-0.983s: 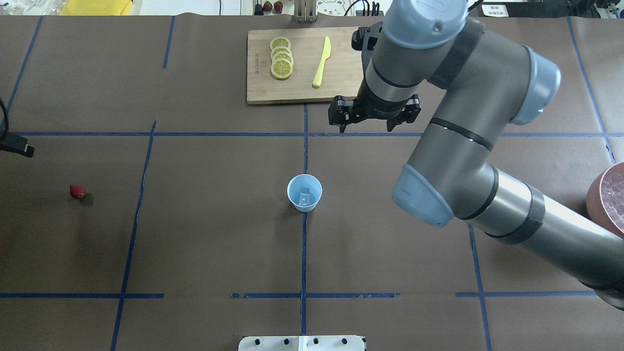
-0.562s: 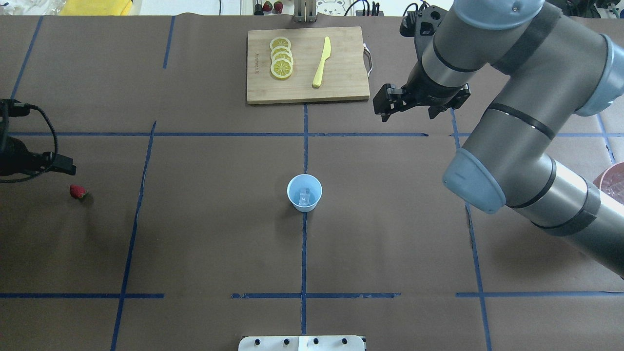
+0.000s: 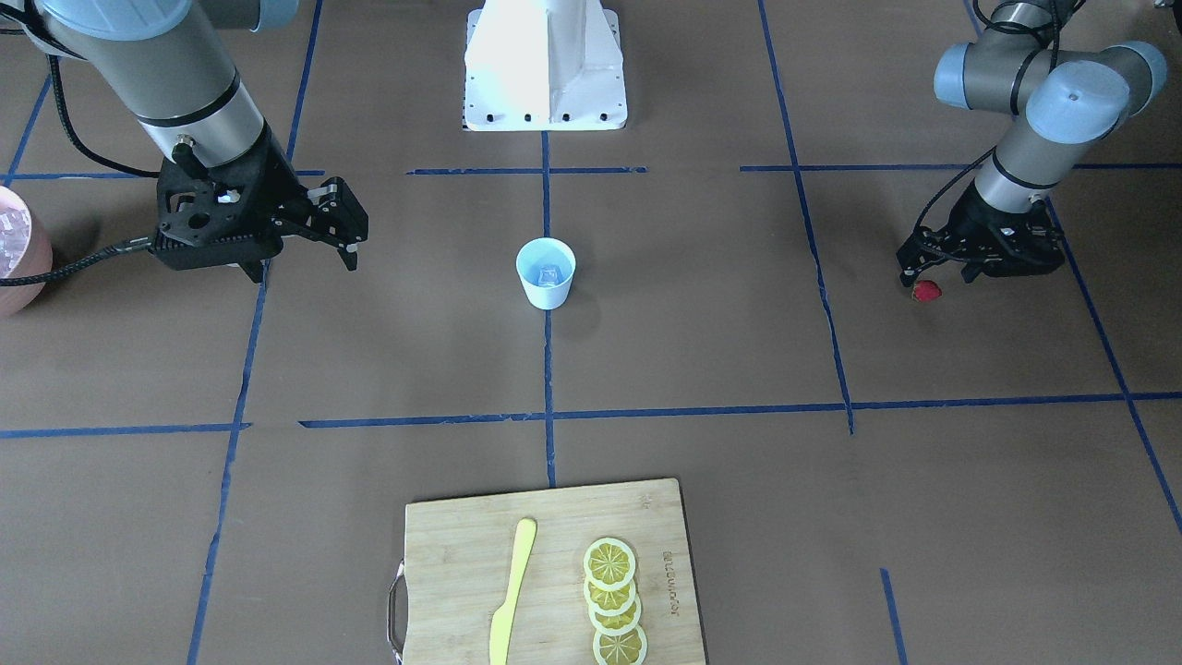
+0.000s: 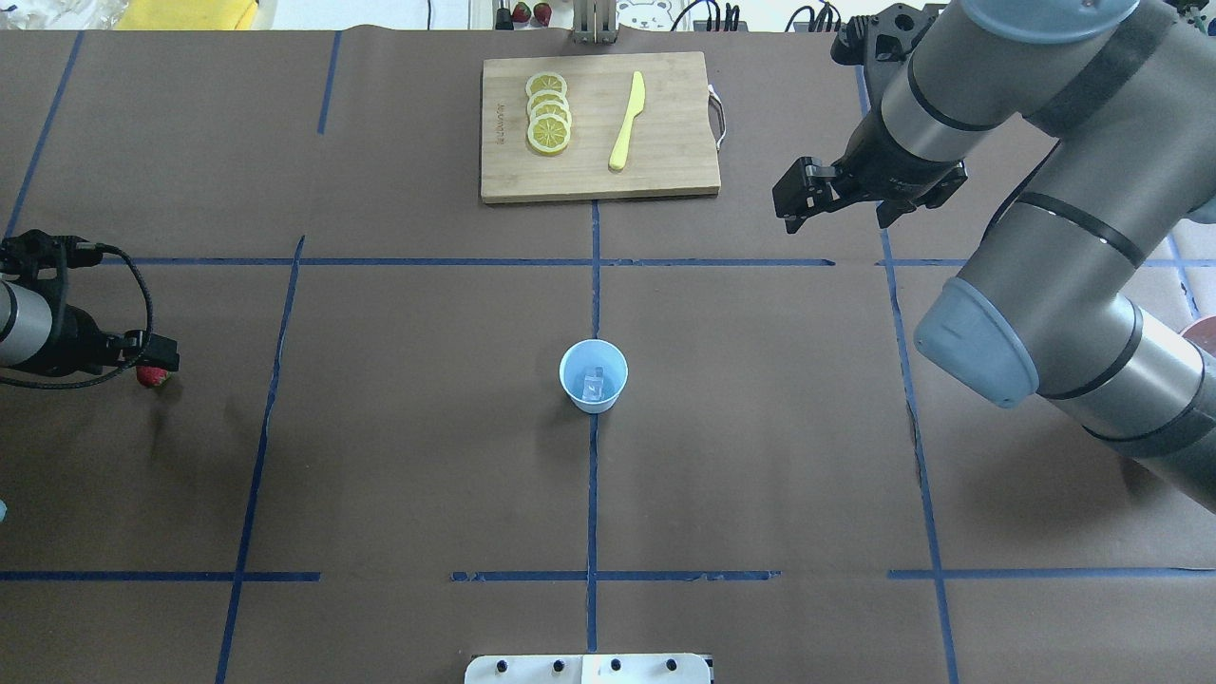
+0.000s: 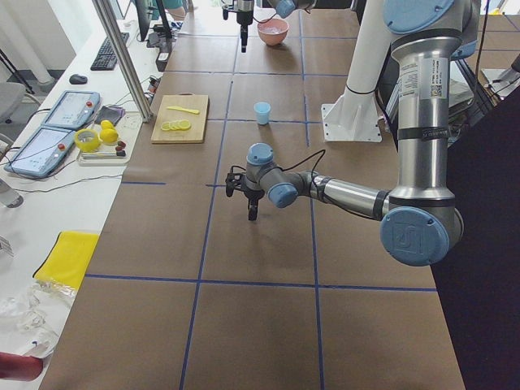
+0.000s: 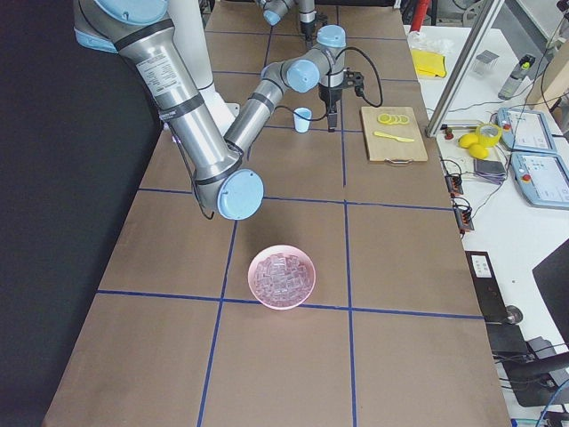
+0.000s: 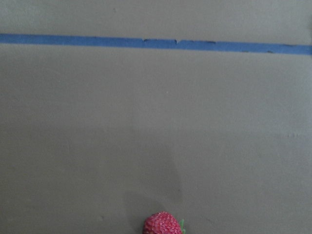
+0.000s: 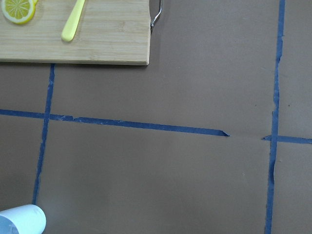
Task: Put ice and strawberries in cup
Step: 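Close the left gripper on the red strawberry and lift it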
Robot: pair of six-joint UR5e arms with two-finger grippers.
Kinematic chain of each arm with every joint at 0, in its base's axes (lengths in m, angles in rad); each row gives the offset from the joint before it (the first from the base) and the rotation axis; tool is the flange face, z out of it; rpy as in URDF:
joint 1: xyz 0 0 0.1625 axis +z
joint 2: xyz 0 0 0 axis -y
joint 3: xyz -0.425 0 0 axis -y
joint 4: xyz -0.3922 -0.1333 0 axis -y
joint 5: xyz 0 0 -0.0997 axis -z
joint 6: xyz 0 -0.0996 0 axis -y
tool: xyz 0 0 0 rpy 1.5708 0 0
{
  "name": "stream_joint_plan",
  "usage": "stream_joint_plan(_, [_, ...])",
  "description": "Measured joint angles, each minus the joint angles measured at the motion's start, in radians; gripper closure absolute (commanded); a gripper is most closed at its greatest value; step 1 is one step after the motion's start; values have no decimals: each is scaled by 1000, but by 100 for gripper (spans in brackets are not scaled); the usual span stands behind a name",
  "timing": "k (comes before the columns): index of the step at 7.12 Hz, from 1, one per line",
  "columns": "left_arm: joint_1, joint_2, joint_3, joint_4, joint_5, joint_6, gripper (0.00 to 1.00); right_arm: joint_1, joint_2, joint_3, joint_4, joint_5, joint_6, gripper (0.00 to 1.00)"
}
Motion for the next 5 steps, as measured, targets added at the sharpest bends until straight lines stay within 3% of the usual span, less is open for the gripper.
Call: stream_joint_plan(5, [7,-14,43,-1,4,-9,6,1,-3,2,3,-3,2,1])
